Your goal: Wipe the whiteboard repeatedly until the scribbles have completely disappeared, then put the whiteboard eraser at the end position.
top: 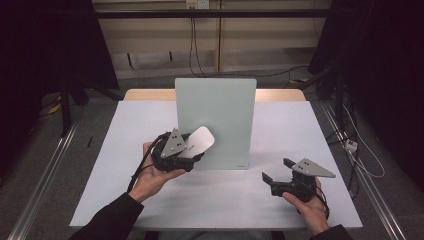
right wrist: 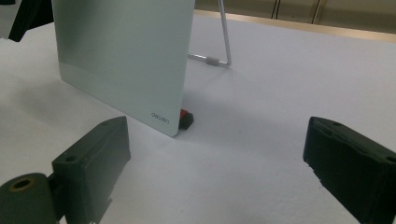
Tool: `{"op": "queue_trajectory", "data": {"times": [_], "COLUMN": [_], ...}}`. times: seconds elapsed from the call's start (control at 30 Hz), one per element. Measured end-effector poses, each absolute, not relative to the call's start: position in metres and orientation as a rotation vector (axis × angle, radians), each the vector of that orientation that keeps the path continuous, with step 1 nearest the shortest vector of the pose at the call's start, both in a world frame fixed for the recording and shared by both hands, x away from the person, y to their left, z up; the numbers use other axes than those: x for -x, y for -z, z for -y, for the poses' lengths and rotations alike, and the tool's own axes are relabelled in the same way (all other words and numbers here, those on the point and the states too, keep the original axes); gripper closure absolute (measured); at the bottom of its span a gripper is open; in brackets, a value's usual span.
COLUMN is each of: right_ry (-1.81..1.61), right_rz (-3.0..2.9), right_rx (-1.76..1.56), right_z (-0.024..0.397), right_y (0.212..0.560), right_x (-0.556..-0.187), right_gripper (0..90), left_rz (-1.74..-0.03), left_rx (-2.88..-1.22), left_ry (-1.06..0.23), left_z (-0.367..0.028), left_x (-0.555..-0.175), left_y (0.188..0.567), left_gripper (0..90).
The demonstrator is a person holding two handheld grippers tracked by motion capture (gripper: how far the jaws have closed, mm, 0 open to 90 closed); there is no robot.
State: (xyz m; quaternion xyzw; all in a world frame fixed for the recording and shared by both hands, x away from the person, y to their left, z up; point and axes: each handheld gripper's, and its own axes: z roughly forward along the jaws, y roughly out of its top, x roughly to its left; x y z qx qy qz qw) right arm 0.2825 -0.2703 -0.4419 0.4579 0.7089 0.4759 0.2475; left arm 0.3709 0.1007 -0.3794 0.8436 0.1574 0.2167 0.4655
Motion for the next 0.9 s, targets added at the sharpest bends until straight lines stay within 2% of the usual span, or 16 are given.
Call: {"op": "queue_trajectory", "data": {"times": [0.47,0.77,0.9], "right_ry": [-1.299,-1.295,-1.293], "right_rz": [-1.933,-1.935,-1.936], "right_rx": [-1.243,-1.247,-1.243], "right_z": [0.270,0.270,0.270], "right_y": [0.442,0.442,0.442], "right_x": [-0.282,-0.283,-0.282], "right_gripper": [7.1,7.0,7.0], "left_rz": [-0.397,-0.403,-0.384], "left_rx": [-2.100,-2.110,-2.148], "left_ry": [-0.443,-0.273,-0.265], "left_z": [-0.108,-0.111,-0.107], "left_x": [-0.359,-0.362,-0.359], "left_y": [0.382,0.384,0.387], "left_gripper": [31.1,31.1,31.1]}}
